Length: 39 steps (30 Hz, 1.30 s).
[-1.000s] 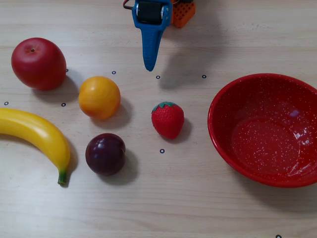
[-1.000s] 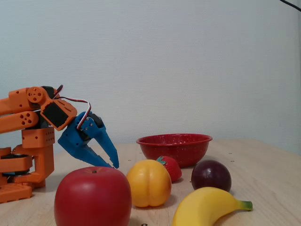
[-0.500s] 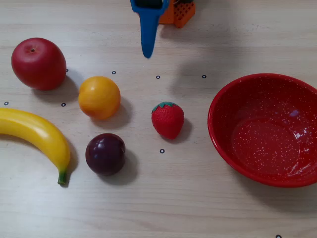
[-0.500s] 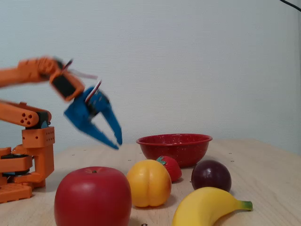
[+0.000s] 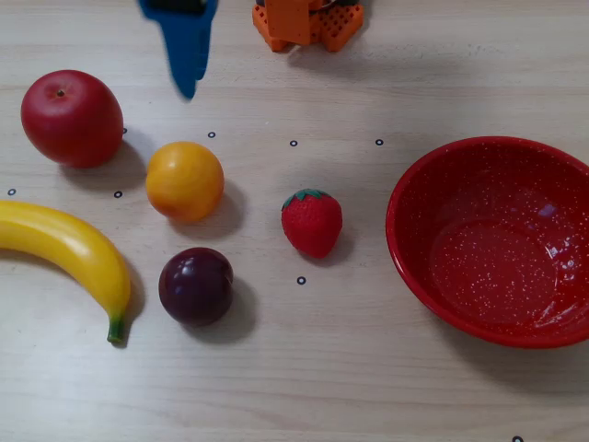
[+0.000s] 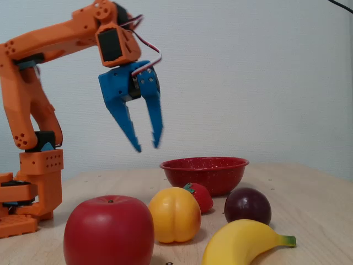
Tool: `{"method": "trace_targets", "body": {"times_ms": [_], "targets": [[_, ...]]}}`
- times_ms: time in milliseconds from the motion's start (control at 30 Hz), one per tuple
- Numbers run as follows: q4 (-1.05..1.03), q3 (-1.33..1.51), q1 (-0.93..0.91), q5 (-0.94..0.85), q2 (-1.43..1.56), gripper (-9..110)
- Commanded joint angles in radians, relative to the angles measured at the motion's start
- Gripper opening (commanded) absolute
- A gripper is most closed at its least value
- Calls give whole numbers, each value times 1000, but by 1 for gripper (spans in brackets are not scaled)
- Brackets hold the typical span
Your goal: Put the peach in the red bowl.
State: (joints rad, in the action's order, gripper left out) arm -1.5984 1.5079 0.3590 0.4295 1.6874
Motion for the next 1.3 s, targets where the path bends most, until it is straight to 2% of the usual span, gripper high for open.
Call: {"method": "trace_targets", "body": {"times_ms": [0,200,433,900,1267], "targets": [[-57,-115,35,75,-43,27],[-55,-201,86,137,-249,36],[-5,-218,126,212,-339,46],[164,-129,100,262,-454,48],[150,-118,67,270,-494,49]]}}
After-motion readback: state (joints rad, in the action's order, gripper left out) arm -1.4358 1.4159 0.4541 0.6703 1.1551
